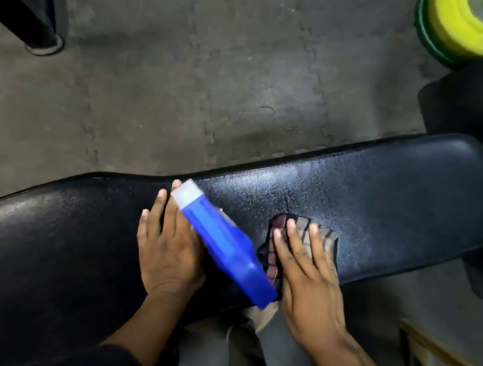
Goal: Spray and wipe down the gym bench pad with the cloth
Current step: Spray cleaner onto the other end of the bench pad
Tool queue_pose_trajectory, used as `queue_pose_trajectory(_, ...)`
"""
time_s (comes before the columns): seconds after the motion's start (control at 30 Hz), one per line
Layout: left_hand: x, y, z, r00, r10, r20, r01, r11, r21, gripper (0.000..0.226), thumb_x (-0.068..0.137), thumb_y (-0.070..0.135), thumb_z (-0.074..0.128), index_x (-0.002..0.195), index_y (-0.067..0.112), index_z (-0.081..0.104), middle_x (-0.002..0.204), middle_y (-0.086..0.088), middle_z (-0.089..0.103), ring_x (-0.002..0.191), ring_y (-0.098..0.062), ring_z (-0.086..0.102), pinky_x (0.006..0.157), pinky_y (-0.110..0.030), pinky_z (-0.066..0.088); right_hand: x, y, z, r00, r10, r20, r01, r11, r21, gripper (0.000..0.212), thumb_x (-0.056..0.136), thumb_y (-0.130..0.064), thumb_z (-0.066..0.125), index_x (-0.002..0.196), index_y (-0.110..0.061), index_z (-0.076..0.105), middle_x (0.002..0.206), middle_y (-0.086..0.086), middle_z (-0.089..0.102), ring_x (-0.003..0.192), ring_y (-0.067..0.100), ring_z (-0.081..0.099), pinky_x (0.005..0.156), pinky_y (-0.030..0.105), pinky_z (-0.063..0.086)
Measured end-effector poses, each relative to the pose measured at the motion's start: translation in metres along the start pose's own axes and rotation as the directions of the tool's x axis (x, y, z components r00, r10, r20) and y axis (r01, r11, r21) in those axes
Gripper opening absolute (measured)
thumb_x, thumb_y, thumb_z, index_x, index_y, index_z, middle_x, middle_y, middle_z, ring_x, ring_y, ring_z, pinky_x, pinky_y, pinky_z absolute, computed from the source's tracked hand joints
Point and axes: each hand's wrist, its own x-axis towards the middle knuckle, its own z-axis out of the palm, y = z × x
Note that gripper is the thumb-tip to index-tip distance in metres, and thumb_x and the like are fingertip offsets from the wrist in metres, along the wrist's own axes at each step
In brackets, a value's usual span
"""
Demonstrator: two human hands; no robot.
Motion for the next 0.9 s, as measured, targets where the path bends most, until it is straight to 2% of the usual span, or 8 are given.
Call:
queue_pose_trajectory(0.1, -0.004, -0.004, 0.014, 0.990, 0.017, -0.139, -0.015, 1.000, 0.022, 0.065, 0.109, 0.037, 0.037, 0.170, 0.018, 0.024, 0.181, -0.006, 0.016, 0.168, -0.029, 0.013, 0.136, -0.049, 0.007, 0.001, -0.041, 0.011, 0.984, 0.151, -0.098, -0.136, 0.980, 0.146, 0.088, 0.090, -0.009, 0.058, 0.171, -0.029, 0.027, 0.180, -0.002, 0.029, 0.167, 0.041, 0.020, 0.139, 0.048, 0.005)
queue_pose_trajectory(0.17, -0.006, -0.006, 0.019, 0.967, 0.017, -0.253, -0.025, 0.999, -0.030, 0.062, 0.104, 0.029, 0.057, 0.163, 0.017, 0.041, 0.174, -0.005, 0.035, 0.164, -0.028, 0.025, 0.134, -0.052, 0.018, 0.002, -0.061, 0.018, 0.975, 0.211, -0.076, -0.191, 0.959, 0.209, 0.079, 0.095, -0.010, 0.056, 0.168, -0.031, 0.035, 0.172, 0.006, 0.043, 0.160, 0.046, 0.035, 0.133, 0.060, 0.025)
queue_pose_trajectory(0.3, -0.006, -0.006, 0.026, 0.925, 0.041, -0.377, -0.107, 0.982, -0.156, 0.053, 0.109, 0.030, 0.040, 0.161, 0.022, 0.044, 0.178, 0.006, 0.027, 0.166, -0.019, 0.022, 0.135, -0.048, 0.017, -0.002, -0.067, 0.023, 0.972, 0.231, -0.050, -0.216, 0.952, 0.215, 0.058, 0.093, -0.003, 0.057, 0.151, -0.010, 0.063, 0.163, 0.012, 0.056, 0.160, 0.050, 0.035, 0.133, 0.056, 0.024)
queue_pose_trajectory(0.47, -0.011, -0.026, 0.021, 0.944, 0.119, -0.309, -0.213, 0.933, -0.290, 0.053, 0.109, 0.019, 0.044, 0.162, 0.024, 0.043, 0.179, 0.009, 0.020, 0.168, -0.012, 0.012, 0.138, -0.044, 0.009, -0.002, -0.071, -0.014, 0.978, 0.207, -0.036, -0.173, 0.891, 0.419, 0.091, 0.087, -0.007, 0.064, 0.168, -0.038, 0.033, 0.173, -0.026, 0.017, 0.171, 0.024, 0.005, 0.139, 0.049, 0.006)
queue_pose_trajectory(0.57, -0.019, -0.050, 0.004, 0.959, 0.159, -0.233, -0.229, 0.921, -0.314, 0.055, 0.107, 0.011, 0.047, 0.160, 0.023, 0.047, 0.178, 0.008, 0.024, 0.167, -0.012, 0.016, 0.138, -0.045, 0.011, 0.004, -0.090, -0.052, 0.976, 0.130, -0.172, 0.054, 0.627, 0.777, 0.092, 0.078, -0.011, 0.071, 0.160, -0.041, 0.041, 0.167, -0.022, 0.045, 0.160, 0.010, 0.040, 0.127, 0.020, 0.032)
queue_pose_trajectory(0.67, -0.037, -0.083, -0.012, 0.973, 0.107, -0.206, -0.165, 0.943, -0.288, 0.054, 0.105, 0.010, 0.052, 0.159, 0.019, 0.050, 0.177, 0.006, 0.028, 0.166, -0.015, 0.021, 0.137, -0.046, 0.017, 0.022, -0.118, -0.079, 0.973, 0.063, -0.222, 0.182, 0.382, 0.906, 0.055, 0.083, -0.018, 0.080, 0.133, -0.034, 0.065, 0.131, -0.014, 0.072, 0.128, 0.010, 0.067, 0.110, 0.026, 0.051)
queue_pose_trajectory(0.8, -0.067, -0.119, -0.013, 0.980, 0.056, -0.189, -0.113, 0.946, -0.303, 0.052, 0.106, 0.012, 0.054, 0.157, 0.017, 0.052, 0.176, 0.007, 0.030, 0.166, -0.013, 0.022, 0.136, -0.041, 0.018, 0.067, -0.151, -0.103, 0.983, -0.005, -0.185, 0.177, 0.311, 0.934, 0.035, 0.095, -0.007, 0.073, 0.119, -0.033, 0.074, 0.101, 0.046, 0.057, 0.078, 0.037, 0.055, 0.086, 0.013, 0.052)
queue_pose_trajectory(0.9, -0.079, -0.129, -0.005, 0.981, 0.062, -0.185, -0.116, 0.949, -0.295, 0.052, 0.105, 0.011, 0.055, 0.157, 0.017, 0.053, 0.176, 0.008, 0.030, 0.166, -0.013, 0.021, 0.136, -0.042, 0.020, 0.086, -0.169, -0.108, 0.983, -0.007, -0.181, 0.176, 0.291, 0.940, 0.040, 0.100, 0.001, 0.063, 0.139, -0.009, 0.062, 0.108, 0.021, 0.074, 0.087, 0.027, 0.070, 0.083, 0.027, 0.057)
